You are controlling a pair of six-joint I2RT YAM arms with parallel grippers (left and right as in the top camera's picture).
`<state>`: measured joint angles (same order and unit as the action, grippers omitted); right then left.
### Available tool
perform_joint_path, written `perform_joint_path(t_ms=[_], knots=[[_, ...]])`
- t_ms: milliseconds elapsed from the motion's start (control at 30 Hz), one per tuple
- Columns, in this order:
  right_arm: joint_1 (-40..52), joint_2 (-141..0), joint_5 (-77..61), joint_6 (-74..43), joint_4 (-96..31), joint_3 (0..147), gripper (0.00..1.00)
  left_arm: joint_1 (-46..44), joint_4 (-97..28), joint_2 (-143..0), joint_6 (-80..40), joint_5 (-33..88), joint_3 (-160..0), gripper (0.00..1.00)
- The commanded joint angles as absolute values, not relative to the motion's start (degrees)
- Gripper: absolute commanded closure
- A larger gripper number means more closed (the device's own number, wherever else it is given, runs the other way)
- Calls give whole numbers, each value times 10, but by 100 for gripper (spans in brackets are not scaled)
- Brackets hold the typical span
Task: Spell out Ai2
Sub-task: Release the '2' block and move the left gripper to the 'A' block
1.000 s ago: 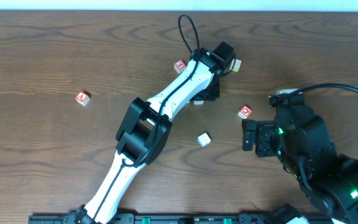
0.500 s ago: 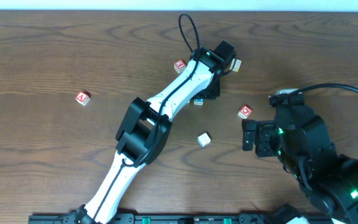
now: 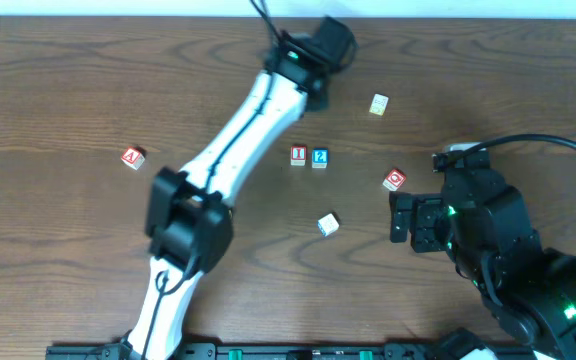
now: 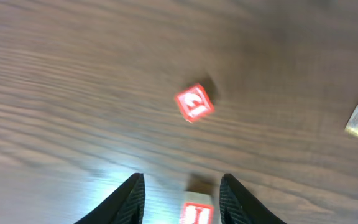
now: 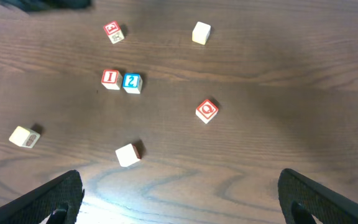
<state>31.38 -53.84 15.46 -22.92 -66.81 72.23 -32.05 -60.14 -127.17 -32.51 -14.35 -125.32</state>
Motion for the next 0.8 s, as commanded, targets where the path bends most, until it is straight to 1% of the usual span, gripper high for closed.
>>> perform_joint_path(t_ms=[0, 167, 200, 300, 367, 433, 633, 767], knots=[[311, -536, 163, -222, -669, 722, 1, -280, -632, -1225, -337, -167, -1255, 61], [311, -536, 163, -222, -669, 722, 1, -180, -720, -1201, -350, -167, -1255, 60], [311, -536, 163, -222, -669, 722, 1, -161, -735, -1201, -337, -167, -1255, 60], [311, -536, 163, -222, -669, 722, 1, -110, -759, -1199, -242, -165, -1255, 62], [312, -536, 163, -222, -669, 722, 1, -89, -771, -1193, -201, -165, -1255, 67], [311, -536, 163, -222, -669, 722, 1, -71, -777, -1185, -187, -164, -1255, 73], [311, -536, 163, -222, -669, 722, 1, -16, -791, -1127, -165, -109, -1249, 72], [311, -536, 163, -222, -669, 722, 1, 28, -767, -1057, -161, -101, -1198, 63]])
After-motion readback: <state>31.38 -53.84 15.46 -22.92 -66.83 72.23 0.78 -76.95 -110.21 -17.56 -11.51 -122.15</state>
